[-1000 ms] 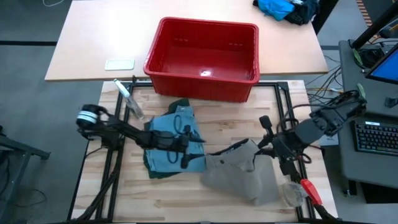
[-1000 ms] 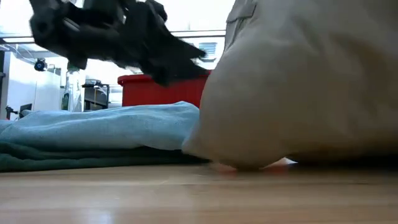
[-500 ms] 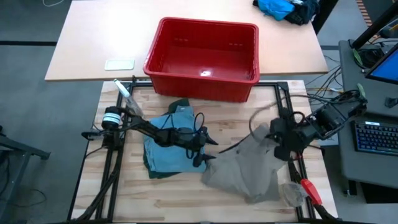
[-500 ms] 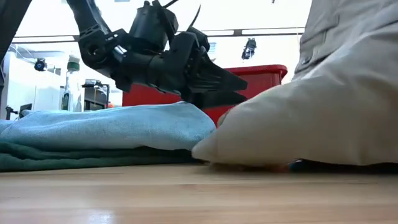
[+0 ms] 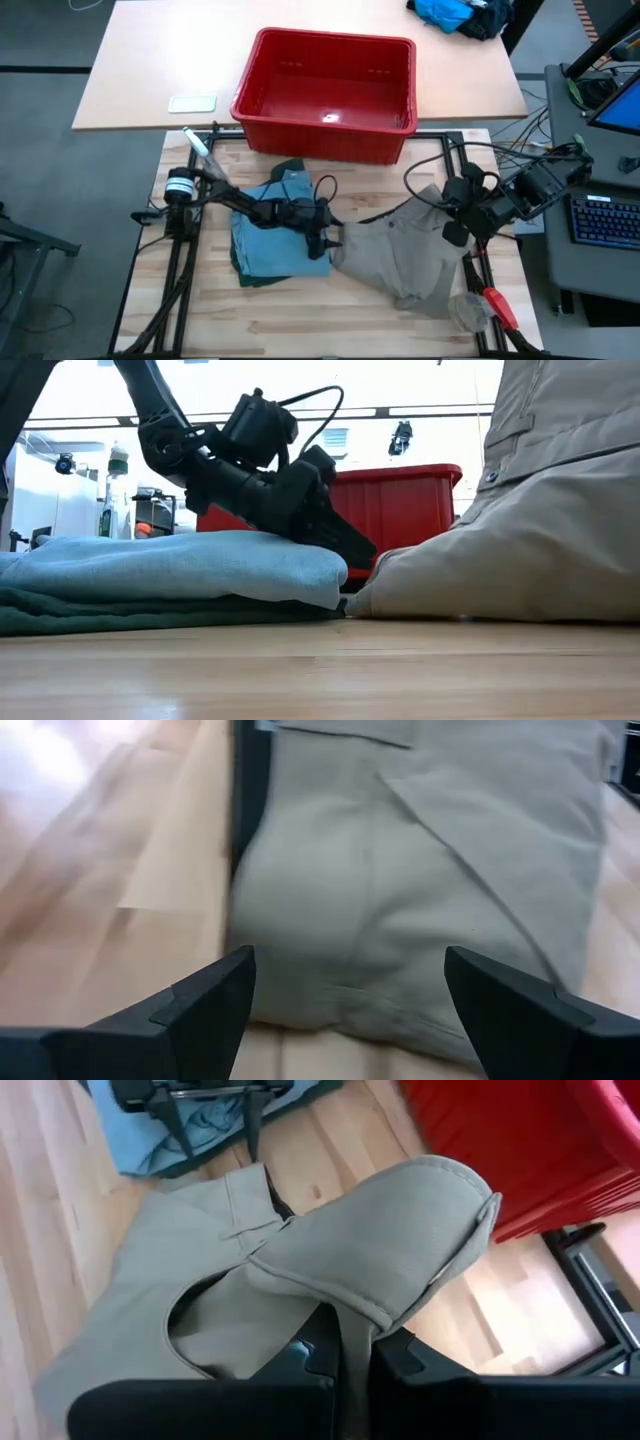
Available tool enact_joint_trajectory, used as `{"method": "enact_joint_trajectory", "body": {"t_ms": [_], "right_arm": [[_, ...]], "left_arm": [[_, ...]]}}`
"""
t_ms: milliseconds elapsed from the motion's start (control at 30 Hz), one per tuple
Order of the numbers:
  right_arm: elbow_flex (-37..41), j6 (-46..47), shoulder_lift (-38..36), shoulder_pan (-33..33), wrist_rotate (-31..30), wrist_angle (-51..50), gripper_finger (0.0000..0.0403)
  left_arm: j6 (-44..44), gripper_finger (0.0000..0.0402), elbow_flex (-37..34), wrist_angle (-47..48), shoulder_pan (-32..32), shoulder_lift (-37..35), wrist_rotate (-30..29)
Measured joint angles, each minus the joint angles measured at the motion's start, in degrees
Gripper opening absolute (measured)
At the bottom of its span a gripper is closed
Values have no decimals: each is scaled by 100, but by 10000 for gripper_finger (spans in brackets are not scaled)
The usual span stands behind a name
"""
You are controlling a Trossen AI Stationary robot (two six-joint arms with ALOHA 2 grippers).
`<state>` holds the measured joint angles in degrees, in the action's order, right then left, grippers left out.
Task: Fold Laundry from Bin
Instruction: Fold the light brown shorts
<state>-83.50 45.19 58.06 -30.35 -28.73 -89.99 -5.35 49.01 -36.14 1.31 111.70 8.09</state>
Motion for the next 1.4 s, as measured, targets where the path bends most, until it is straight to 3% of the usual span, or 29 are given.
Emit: {"method": "enact_joint_trajectory", "body": {"t_ms": [467,667,900,1100,1333,1400], "right_arm": [[6,-18,423,-2,4,137,9],[7,-218,595,-2,16,310,9],[4,-219,651,-2,63,380,9],[2,-238,651,-2,29,380,9],[13,-396,653,-2,-420,463,9],[13,-462,653,-2,-574,567,9]], "left_arm": [[27,307,94,120,283,4,-109],[-4,307,569,169,237,427,-40],[184,292,1224,978,174,970,9],[415,215,1220,974,135,997,-11],[563,28,1207,1027,-12,917,-461],[439,13,1198,1086,-36,818,-594]]}}
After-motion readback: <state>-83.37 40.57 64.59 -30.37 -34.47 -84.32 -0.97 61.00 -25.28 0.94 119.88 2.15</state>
